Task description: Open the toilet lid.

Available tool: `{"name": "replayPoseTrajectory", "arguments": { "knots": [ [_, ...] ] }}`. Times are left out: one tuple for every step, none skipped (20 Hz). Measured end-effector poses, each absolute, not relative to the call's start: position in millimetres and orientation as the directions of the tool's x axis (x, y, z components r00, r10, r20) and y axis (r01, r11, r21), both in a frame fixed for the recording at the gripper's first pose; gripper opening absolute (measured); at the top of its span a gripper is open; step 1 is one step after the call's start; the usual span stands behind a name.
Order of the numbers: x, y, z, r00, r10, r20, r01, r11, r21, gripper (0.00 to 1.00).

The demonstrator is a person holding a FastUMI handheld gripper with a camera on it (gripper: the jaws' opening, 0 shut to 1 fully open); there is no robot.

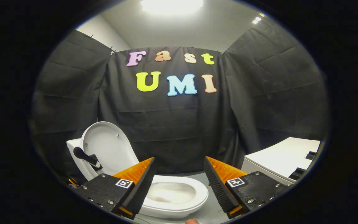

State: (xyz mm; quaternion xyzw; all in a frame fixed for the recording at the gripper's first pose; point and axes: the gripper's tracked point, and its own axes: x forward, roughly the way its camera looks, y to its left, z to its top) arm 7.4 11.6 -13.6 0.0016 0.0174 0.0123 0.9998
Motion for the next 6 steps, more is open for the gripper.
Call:
{"name": "replayPoseTrajectory", "arguments": {
  "knots": [
    [8.4, 10.6, -14.5, 0.999, 0.024, -0.036, -0.024, 1.0, 0.006, 0.94],
    [6.7, 11.5, -14.8, 0.999, 0.024, -0.036, -0.024, 1.0, 0.005, 0.94],
    [7.7, 11.4, -13.9, 0.999, 0.023, -0.036, -0.023, 1.0, 0.003, 0.94],
    [7.8, 11.4, -13.8, 0.999, 0.023, -0.036, -0.023, 1.0, 0.002, 0.94],
    [5.4, 12.2, -15.7, 0.999, 0.024, -0.037, -0.024, 1.0, 0.004, 0.94],
    [6.1, 12.9, -15.6, 0.999, 0.026, -0.038, -0.026, 1.0, 0.004, 0.94]
  ]
}}
